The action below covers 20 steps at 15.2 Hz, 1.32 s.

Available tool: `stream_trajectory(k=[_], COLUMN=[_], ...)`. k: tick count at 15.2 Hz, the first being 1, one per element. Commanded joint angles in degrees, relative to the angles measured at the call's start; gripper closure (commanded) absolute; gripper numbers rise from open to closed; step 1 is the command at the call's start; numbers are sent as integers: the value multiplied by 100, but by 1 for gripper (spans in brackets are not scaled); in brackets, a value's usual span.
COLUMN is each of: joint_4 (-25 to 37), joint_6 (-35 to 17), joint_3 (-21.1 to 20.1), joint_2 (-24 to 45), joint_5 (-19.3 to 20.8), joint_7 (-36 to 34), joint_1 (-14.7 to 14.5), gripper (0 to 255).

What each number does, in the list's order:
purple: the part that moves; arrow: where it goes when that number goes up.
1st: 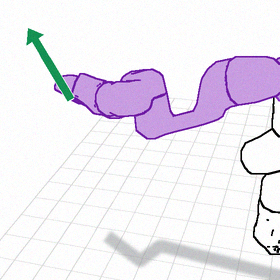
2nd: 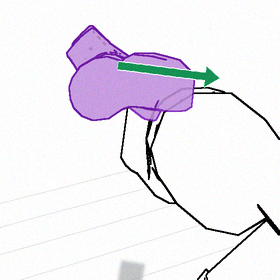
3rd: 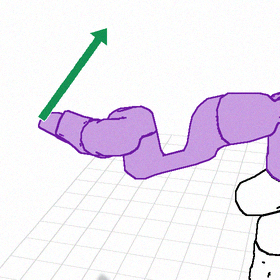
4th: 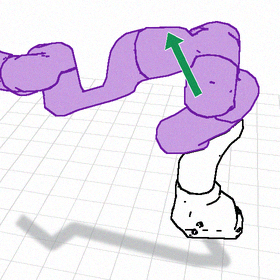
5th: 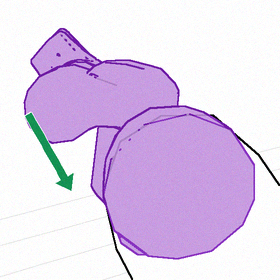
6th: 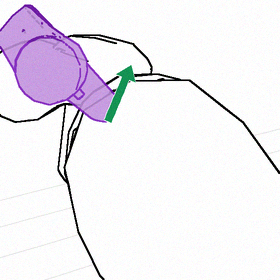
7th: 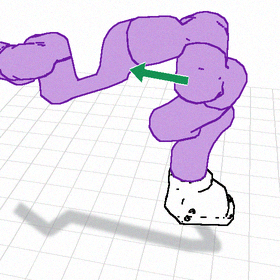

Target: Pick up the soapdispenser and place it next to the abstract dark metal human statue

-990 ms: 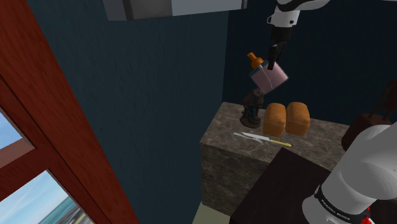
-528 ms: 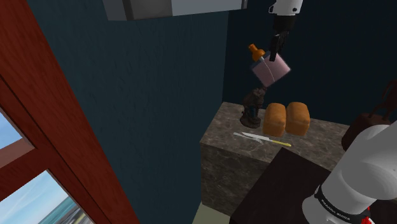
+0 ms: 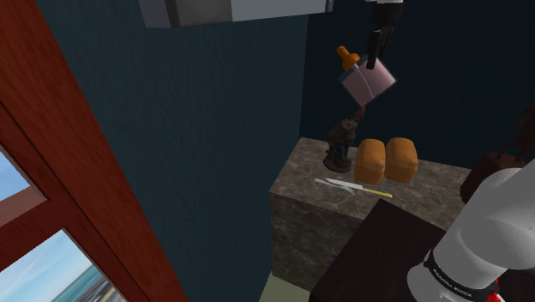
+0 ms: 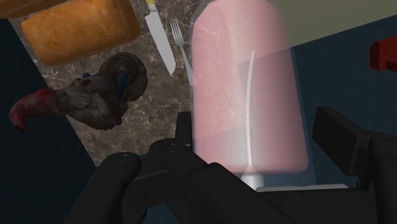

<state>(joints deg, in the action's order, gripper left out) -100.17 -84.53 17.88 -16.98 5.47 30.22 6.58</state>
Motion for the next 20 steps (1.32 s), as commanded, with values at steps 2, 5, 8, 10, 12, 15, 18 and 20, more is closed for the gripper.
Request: stream_trajectory(k=[2,5,8,10,12,15,18,20], joint_4=[357,715,1097,1366,1648,2101,2600,2964], joint_6=[243,489,742,915,1093,1372,1668,1879], joint_3=[17,29,46,60,78,112,157,194], joint_2=[116,232,365,464,572,754,966,1128], joint_5=[-27,-57,-90,-115,-143,-193,-254,-305], joint_7=[42,72,107,134,163,214,274,320], joint_1=[-5,-11,-15,-17,-16,-11,2,18], gripper=[255,255,255,255,255,255,255,255])
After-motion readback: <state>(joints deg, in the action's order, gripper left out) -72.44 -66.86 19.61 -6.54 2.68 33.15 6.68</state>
